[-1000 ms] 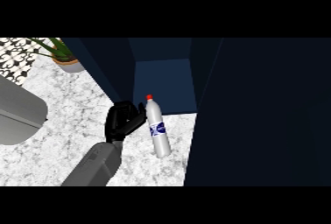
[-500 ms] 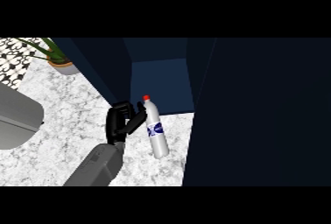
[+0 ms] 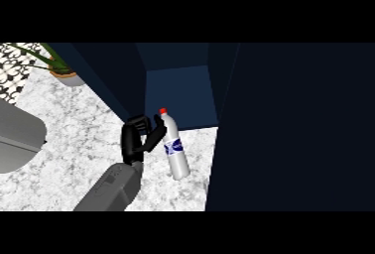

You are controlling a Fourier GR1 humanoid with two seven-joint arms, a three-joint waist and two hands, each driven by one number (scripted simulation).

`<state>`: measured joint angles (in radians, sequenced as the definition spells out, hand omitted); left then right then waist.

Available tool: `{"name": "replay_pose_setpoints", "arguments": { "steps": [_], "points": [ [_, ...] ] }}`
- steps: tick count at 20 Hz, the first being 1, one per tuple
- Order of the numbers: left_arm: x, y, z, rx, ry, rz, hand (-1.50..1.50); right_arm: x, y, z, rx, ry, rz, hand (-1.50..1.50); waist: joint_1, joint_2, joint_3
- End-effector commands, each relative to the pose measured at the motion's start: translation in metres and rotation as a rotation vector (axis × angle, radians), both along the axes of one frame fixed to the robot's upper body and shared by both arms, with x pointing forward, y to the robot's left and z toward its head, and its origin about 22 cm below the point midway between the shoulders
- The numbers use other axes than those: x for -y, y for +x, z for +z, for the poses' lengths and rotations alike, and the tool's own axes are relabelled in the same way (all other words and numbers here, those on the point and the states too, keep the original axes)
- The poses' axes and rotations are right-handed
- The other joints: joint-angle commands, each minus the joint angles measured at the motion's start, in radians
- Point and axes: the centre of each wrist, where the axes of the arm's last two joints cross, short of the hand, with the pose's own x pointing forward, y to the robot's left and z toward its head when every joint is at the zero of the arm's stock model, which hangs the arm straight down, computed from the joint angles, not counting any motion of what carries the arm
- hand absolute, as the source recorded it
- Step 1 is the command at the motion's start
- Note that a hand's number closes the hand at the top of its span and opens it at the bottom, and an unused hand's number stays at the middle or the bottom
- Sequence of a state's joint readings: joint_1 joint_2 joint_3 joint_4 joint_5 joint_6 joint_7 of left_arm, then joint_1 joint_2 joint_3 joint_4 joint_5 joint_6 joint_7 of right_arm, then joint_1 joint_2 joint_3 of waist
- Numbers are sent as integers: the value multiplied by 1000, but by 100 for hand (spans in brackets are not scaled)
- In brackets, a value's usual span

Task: Pick up the bottled water, place it into the cabinet and close the cabinet

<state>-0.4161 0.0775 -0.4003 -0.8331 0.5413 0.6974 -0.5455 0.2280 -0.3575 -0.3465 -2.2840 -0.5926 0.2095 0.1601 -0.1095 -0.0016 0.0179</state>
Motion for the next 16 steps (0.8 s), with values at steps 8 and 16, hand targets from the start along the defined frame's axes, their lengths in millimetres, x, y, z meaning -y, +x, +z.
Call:
{"name": "replay_pose_setpoints", "arguments": {
  "steps": [8,16],
  "points": [
    [44,53,62,76,-154,-94,150,12,5,4,0,17,21,-150,-39,34,-23],
    [45,86,91,80,-185,-93,150,17,7,5,9,10,21,-150,-51,44,-21]
  ]
}}
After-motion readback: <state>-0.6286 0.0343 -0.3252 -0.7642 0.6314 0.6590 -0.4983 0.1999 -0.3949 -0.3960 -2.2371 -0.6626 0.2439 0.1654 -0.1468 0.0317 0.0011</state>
